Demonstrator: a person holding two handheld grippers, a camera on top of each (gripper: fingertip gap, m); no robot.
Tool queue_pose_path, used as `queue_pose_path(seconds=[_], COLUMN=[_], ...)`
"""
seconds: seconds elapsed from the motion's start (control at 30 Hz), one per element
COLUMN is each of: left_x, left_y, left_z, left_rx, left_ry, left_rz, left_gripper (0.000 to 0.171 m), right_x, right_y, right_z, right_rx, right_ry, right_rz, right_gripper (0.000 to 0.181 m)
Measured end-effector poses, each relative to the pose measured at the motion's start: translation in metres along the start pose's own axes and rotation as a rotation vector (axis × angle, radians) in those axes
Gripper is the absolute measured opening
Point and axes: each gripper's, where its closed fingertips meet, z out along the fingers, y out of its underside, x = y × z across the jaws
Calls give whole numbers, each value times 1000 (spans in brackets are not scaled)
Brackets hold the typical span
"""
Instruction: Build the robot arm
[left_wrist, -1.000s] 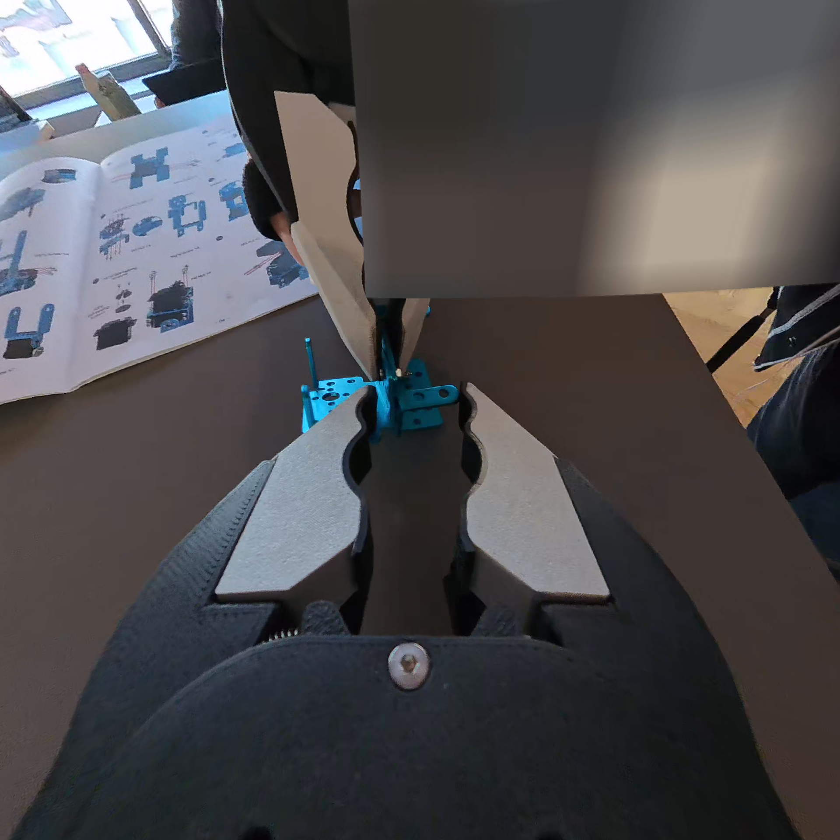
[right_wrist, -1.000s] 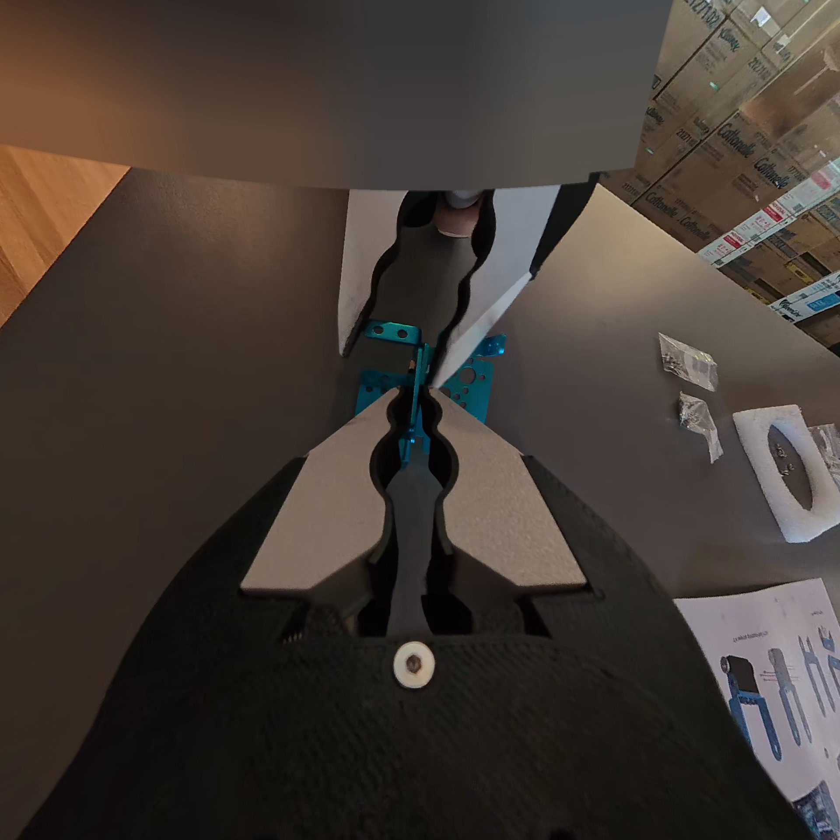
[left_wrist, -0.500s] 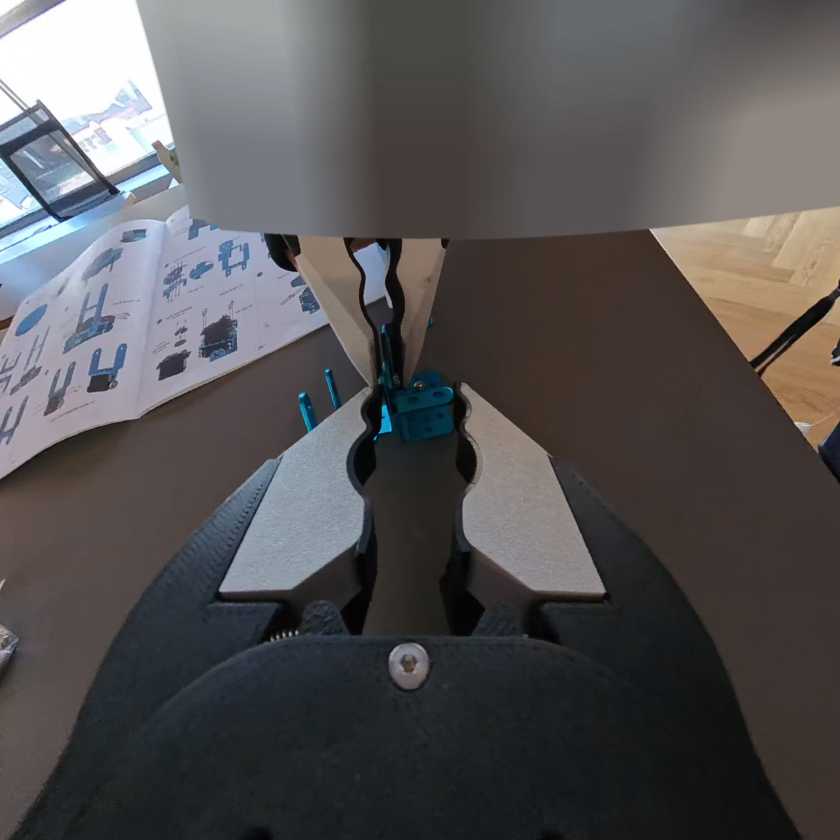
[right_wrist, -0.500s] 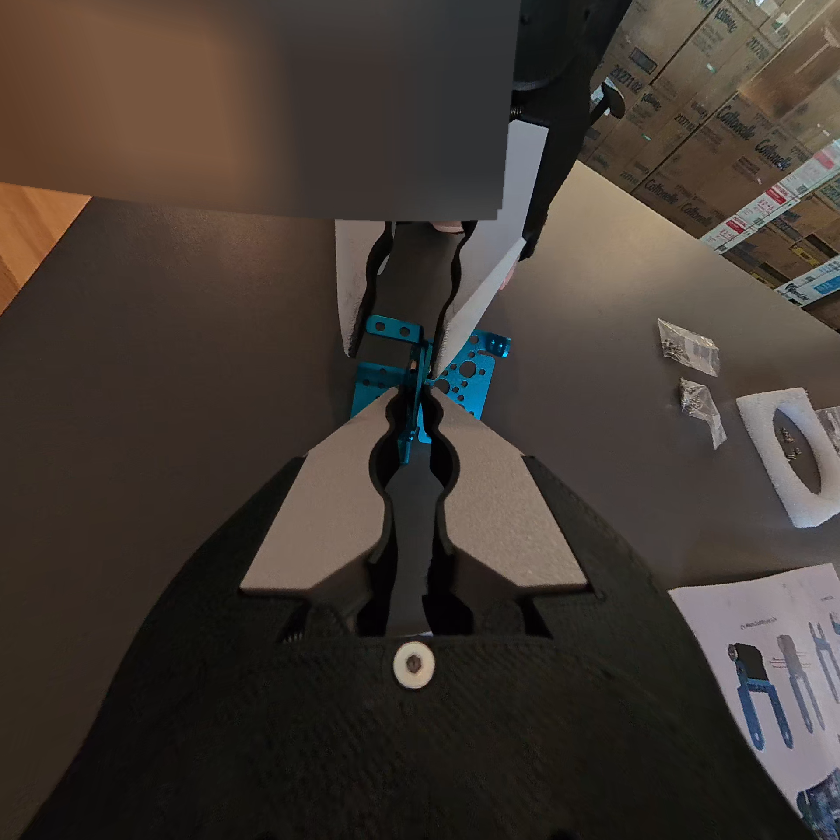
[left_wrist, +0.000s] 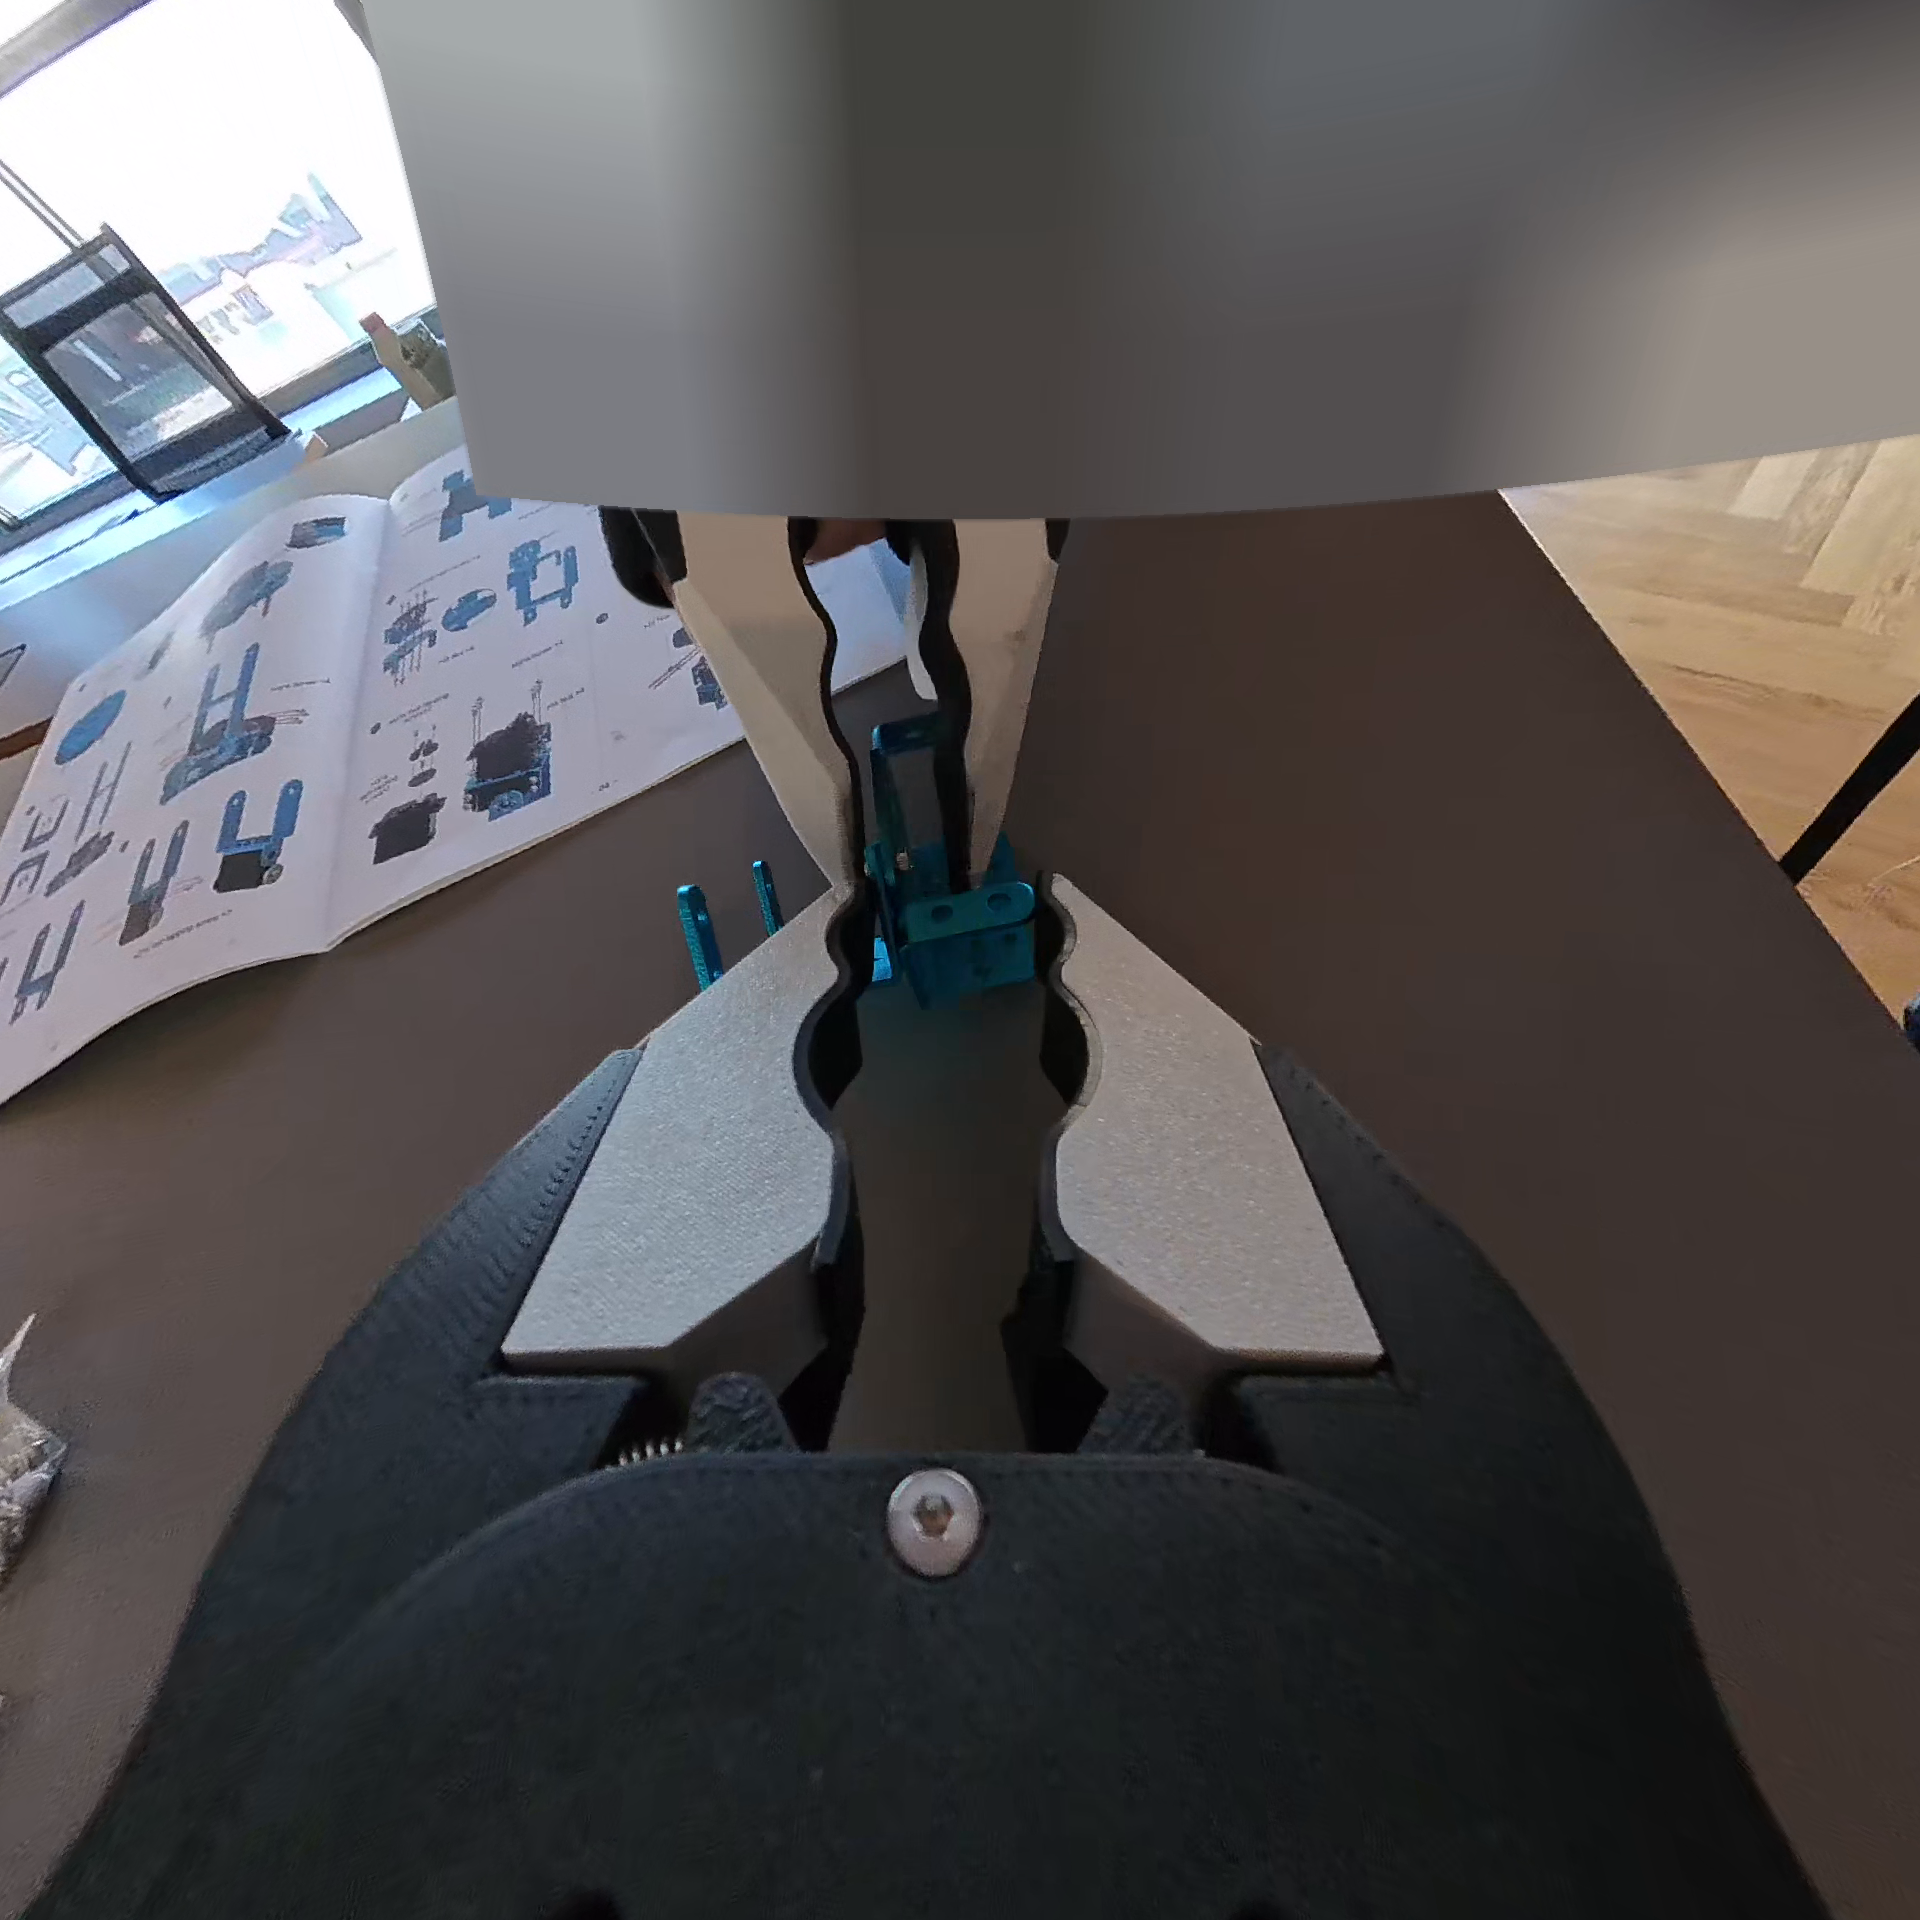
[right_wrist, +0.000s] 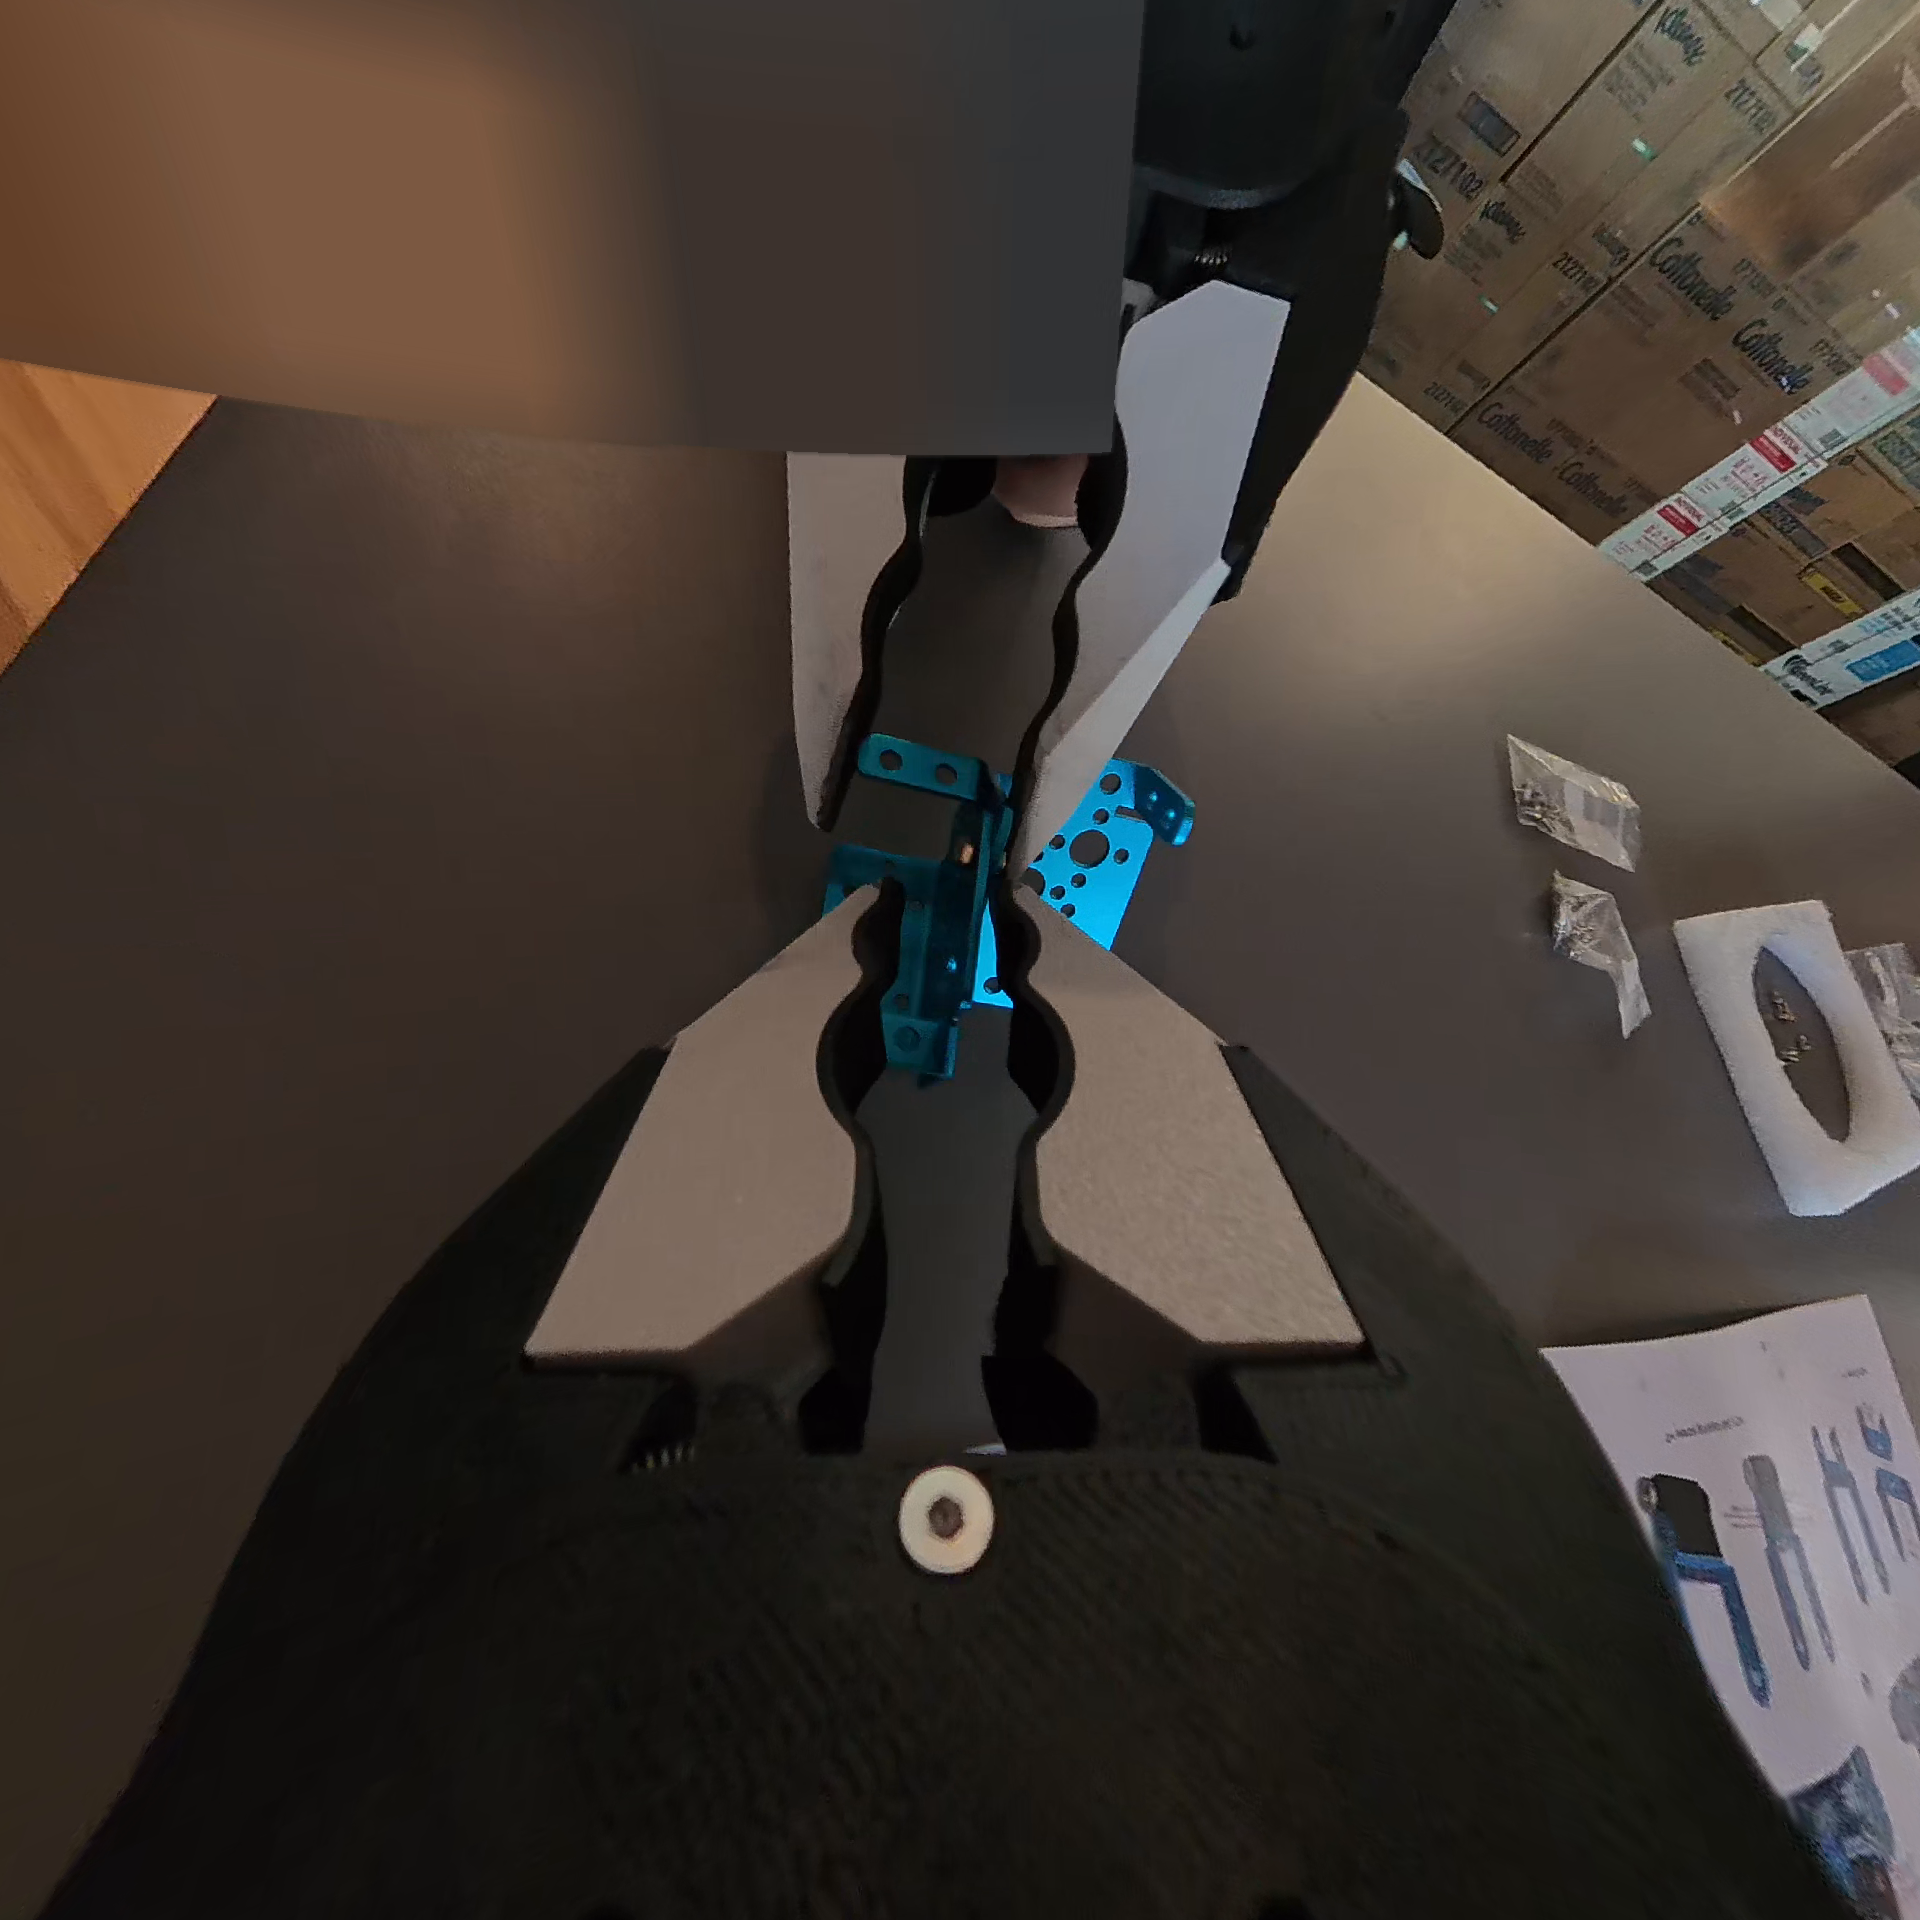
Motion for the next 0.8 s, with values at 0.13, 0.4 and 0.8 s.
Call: queue_pose_path(seconds=[0.13, 0.4, 0.8], left_x=[1, 4, 4], left_y=[1, 4, 5], left_z=[-1, 3, 3], left_rx=[-3, -52, -57], left_ry=[1, 14, 16], left_rz=[-5, 20, 9], left_gripper=[30, 28, 28], right_x=[0, 3, -11], right_y=[1, -11, -5], right_z=[0, -16, -6], right_rx=[-37, -11, -187], right_ry=[26, 110, 177], right_rz=[-43, -236, -473], right_gripper=[19, 21, 29])
